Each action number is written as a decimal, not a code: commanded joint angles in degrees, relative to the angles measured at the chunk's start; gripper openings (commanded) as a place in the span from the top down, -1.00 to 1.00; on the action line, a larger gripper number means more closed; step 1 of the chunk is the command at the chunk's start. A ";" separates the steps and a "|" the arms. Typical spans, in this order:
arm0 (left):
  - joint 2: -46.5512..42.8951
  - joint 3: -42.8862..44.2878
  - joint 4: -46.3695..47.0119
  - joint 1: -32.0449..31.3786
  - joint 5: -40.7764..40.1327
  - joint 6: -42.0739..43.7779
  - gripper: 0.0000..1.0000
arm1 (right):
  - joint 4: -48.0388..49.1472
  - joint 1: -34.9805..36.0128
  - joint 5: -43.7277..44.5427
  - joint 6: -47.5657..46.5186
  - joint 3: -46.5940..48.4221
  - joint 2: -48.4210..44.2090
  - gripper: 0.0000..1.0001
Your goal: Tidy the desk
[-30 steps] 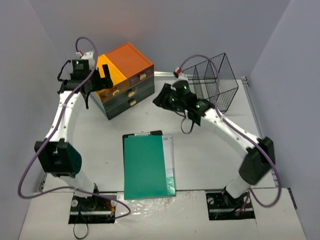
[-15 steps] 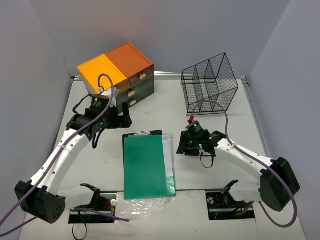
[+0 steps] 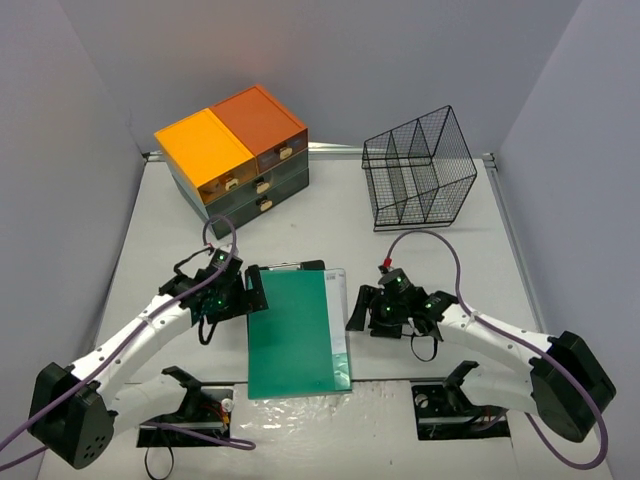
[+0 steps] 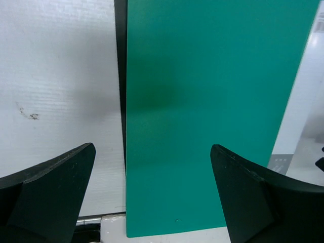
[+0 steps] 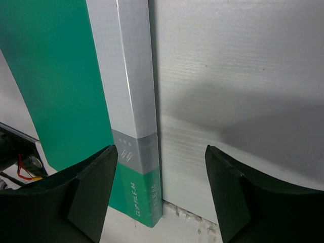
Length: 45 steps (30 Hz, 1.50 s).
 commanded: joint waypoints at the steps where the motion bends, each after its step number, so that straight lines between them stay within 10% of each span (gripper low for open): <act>1: 0.31 -1.21 4.33 -0.38 -1.01 -6.56 -0.92 | 12.69 1.83 -3.82 6.23 -5.05 -3.33 -0.34; 45: 9.19 -15.09 23.90 -1.61 6.65 -20.30 -0.93 | 51.64 9.15 -8.37 15.01 -11.90 20.56 -0.27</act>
